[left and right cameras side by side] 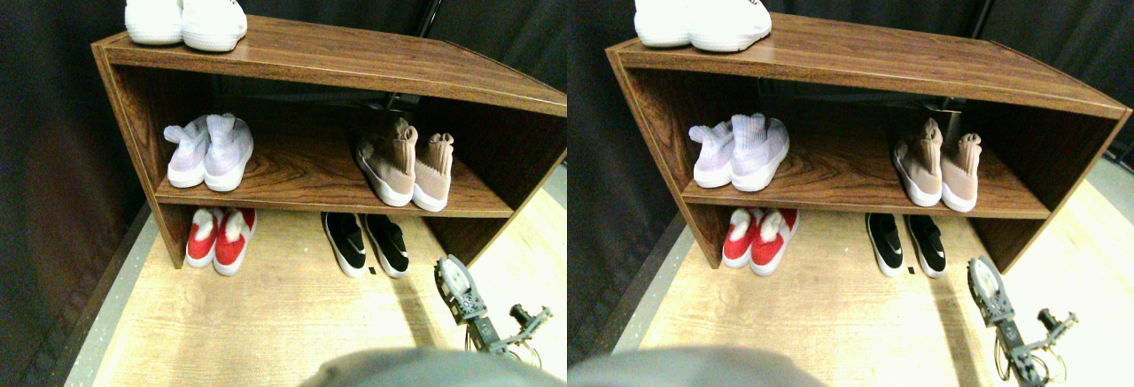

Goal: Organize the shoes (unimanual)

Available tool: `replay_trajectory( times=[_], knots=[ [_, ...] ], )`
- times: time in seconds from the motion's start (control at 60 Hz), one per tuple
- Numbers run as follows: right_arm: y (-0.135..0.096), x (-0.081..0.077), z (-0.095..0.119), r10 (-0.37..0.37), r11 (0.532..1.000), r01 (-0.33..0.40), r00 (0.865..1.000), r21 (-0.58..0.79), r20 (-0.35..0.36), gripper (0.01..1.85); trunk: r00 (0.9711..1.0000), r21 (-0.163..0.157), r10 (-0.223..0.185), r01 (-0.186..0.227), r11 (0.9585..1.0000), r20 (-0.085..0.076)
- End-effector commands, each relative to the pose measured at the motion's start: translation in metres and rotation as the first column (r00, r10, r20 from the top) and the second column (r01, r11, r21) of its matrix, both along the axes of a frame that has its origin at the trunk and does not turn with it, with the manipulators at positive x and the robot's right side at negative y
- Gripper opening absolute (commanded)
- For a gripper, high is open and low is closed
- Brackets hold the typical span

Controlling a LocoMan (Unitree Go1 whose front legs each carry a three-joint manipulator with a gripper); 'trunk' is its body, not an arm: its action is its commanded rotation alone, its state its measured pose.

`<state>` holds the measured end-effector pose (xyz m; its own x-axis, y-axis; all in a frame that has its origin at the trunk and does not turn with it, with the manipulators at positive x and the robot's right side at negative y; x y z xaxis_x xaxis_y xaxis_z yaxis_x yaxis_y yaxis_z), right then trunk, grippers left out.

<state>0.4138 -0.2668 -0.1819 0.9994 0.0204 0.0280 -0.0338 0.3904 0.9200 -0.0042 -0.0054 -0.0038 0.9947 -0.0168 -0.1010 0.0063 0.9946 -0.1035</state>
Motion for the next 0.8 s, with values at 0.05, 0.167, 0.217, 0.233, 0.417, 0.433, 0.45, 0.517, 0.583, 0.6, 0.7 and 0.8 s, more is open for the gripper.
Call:
replay_trajectory(
  times=[0.05, 0.167, 0.217, 0.233, 0.417, 0.433, 0.45, 0.517, 0.583, 0.6, 0.7, 0.8],
  knots=[
    [-0.004, 0.015, -0.009, -0.040, 0.998, 0.040, 0.999, 0.056, -0.012, 0.06, 0.9997, -0.025, 0.012, -0.013, 0.9996, -0.022],
    [-0.009, 0.031, -0.016, -0.048, 0.997, 0.049, 0.999, 0.055, -0.026, 0.06, 0.9997, -0.023, 0.020, -0.021, 0.9995, -0.017],
    [-0.012, 0.036, -0.018, -0.057, 0.996, 0.059, 0.998, 0.063, -0.029, 0.06, 0.9997, -0.022, 0.021, -0.022, 0.9995, -0.015],
    [-0.012, 0.036, -0.018, -0.057, 0.996, 0.059, 0.998, 0.063, -0.029, 0.06, 0.9997, -0.022, 0.021, -0.022, 0.9995, -0.015],
    [-0.023, 0.053, -0.018, -0.074, 0.997, 0.075, 0.996, 0.020, -0.043, 0.06, 0.9996, -0.017, 0.025, -0.026, 0.9995, -0.009],
    [-0.023, 0.053, -0.018, -0.077, 0.997, 0.077, 0.996, 0.014, -0.042, 0.06, 0.9996, -0.017, 0.025, -0.026, 0.9995, -0.009],
    [-0.024, 0.055, -0.017, -0.082, 0.997, 0.082, 0.996, -0.002, -0.039, 0.06, 0.9996, -0.017, 0.025, -0.025, 0.9995, -0.010],
    [-0.028, 0.061, -0.018, -0.080, 0.997, 0.080, 0.996, -0.013, -0.038, 0.06, 0.9996, -0.017, 0.025, -0.026, 0.9995, -0.010],
    [-0.031, 0.066, -0.019, -0.098, 0.995, 0.099, 0.994, 0.006, -0.042, 0.06, 0.9996, -0.015, 0.028, -0.028, 0.9995, -0.009],
    [-0.032, 0.066, -0.019, -0.103, 0.995, 0.103, 0.994, 0.009, -0.044, 0.06, 0.9996, -0.015, 0.028, -0.028, 0.9995, -0.009],
    [-0.036, 0.073, -0.021, -0.118, 0.993, 0.118, 0.992, -0.004, -0.051, 0.06, 0.9996, -0.014, 0.028, -0.028, 0.9995, -0.010],
    [-0.038, 0.077, -0.024, -0.124, 0.992, 0.125, 0.990, 0.011, -0.062, 0.06, 0.9995, -0.014, 0.031, -0.031, 0.9994, -0.010]
  ],
)
